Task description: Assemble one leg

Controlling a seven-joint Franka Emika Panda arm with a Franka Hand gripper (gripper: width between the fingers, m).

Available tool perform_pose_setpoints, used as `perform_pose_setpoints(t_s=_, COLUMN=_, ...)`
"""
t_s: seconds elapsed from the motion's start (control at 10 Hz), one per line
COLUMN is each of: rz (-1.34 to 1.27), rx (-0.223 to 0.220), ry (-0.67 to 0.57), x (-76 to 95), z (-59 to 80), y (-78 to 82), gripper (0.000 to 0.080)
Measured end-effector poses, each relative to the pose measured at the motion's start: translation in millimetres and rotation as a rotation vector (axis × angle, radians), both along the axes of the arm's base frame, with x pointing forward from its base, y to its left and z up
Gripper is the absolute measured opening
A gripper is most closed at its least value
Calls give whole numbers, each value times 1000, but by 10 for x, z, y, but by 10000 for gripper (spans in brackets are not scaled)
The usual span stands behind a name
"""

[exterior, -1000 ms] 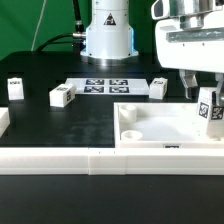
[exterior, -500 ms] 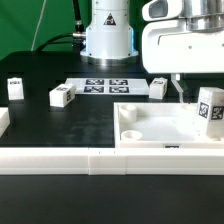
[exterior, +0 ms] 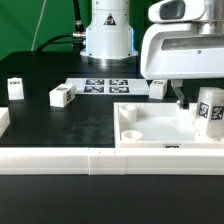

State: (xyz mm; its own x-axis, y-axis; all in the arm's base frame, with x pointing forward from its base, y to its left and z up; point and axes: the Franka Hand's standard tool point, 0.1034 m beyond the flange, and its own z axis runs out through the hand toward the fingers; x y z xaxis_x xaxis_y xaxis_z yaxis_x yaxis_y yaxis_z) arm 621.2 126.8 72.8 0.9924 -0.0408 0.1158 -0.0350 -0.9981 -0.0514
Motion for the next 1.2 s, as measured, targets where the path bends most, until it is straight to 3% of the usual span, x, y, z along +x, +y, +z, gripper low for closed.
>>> perform_pose_setpoints(t_s=0.5, rz=231, rx=-32, ry=-20, x=-5, z=-11, y=14, gripper=649)
perform_pose_setpoints(t_s=0.7, rz=231, rx=-32, ry=-20, x=-6, z=-13, y=14, gripper=387)
perform_pose_setpoints(t_s=0.8, rz=231, rx=-32, ry=-20, x=-7, z=-14, y=13, gripper=387)
perform_pose_setpoints(t_s=0.9, rz=230, rx=-33, ry=-20, x=-6, z=-15, y=6, gripper=292)
perform_pose_setpoints(t_s=1.2, rz=172, rx=-22, ry=-17, x=-4, z=-18, y=-2, gripper=292)
